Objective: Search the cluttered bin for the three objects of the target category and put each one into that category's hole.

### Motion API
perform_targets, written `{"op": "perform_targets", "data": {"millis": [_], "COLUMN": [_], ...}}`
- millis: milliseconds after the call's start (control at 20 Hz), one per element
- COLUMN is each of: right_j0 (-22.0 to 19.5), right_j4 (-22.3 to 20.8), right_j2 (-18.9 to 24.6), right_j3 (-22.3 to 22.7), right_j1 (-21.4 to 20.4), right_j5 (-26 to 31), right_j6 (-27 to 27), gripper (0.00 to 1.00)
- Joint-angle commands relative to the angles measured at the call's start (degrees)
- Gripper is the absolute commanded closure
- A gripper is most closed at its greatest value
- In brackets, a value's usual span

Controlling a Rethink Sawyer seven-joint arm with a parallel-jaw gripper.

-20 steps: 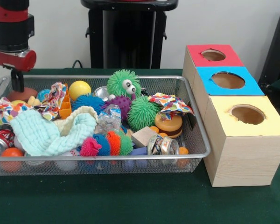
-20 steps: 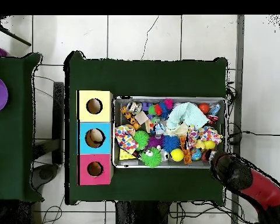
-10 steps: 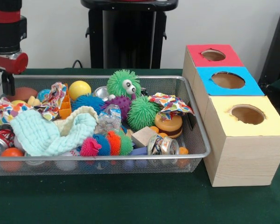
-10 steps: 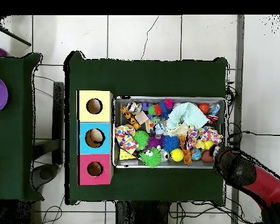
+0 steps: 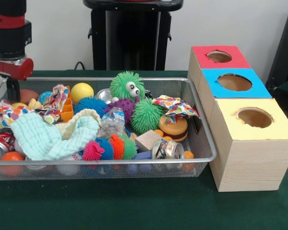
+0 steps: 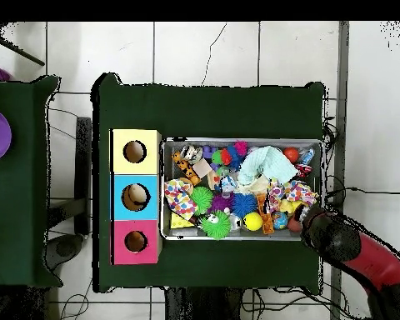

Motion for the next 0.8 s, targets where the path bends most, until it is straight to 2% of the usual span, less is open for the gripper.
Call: {"op": "perform_targets", "data": {"millis": [50,550,800], "right_j0": [1.9,1.7,2.2], "right_j4": [3.0,2.7,3.5], "right_j2": [5.0,5.0,5.0], "right_j3": [0.2,1.6,1.7], "right_j1": [2.4,3.3,2.8], "right_j5": [0.2,-2.3,-1.6], "right_j6": [8.3,8.4,9.1], "gripper": [1.0,1.0,1.0]}}
